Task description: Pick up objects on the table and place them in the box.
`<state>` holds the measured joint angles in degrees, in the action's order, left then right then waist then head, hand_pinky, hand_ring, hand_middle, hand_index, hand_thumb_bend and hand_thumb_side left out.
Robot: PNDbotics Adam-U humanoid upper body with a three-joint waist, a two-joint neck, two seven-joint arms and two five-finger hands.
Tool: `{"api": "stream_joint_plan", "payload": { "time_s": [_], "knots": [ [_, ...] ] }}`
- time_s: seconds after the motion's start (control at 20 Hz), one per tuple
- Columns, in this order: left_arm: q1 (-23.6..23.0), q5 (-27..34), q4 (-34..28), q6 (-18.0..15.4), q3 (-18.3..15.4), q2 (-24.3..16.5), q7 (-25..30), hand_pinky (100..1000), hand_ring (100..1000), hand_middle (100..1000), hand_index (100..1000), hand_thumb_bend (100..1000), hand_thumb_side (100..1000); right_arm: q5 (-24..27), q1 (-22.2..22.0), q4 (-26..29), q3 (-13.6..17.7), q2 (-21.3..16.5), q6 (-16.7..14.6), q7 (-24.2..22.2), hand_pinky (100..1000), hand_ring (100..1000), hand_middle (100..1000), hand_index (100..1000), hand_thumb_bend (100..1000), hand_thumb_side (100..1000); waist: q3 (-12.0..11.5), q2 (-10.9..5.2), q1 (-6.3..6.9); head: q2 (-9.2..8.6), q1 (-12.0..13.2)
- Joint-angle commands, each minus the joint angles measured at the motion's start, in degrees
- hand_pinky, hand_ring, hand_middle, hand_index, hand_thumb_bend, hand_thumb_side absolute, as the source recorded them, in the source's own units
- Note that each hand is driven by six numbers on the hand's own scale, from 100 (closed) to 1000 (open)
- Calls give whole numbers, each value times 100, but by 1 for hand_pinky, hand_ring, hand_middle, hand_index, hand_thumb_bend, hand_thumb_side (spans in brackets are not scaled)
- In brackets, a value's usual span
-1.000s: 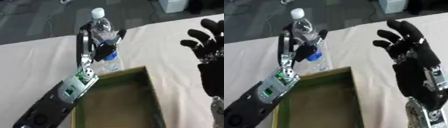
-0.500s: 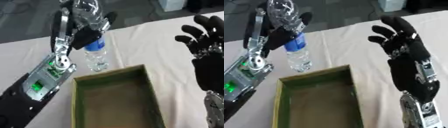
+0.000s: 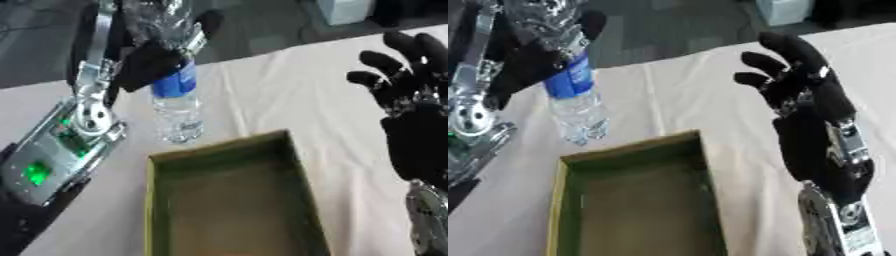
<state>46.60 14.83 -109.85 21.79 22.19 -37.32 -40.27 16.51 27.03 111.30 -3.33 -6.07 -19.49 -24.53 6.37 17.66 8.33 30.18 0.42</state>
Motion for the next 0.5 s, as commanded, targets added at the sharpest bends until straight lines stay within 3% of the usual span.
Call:
{"api": "stream_joint_plan", "payload": {
  "time_s": [0.05, 0.5],
  "knots": [
    [-24, 411, -397, 6, -149, -200, -252, 100, 100, 500, 383, 596, 456, -22, 38, 54, 17, -27, -2, 9, 816, 864, 891, 927, 100, 820, -25, -149, -58, 8, -90],
    [-250, 301, -474, -303, -87, 219, -445, 100, 100, 496, 394, 595, 462, -25, 40, 51, 26, -5, -11, 7, 815, 864, 888, 925, 100, 820, -71, -136, -106, 92, -124]
  ]
}}
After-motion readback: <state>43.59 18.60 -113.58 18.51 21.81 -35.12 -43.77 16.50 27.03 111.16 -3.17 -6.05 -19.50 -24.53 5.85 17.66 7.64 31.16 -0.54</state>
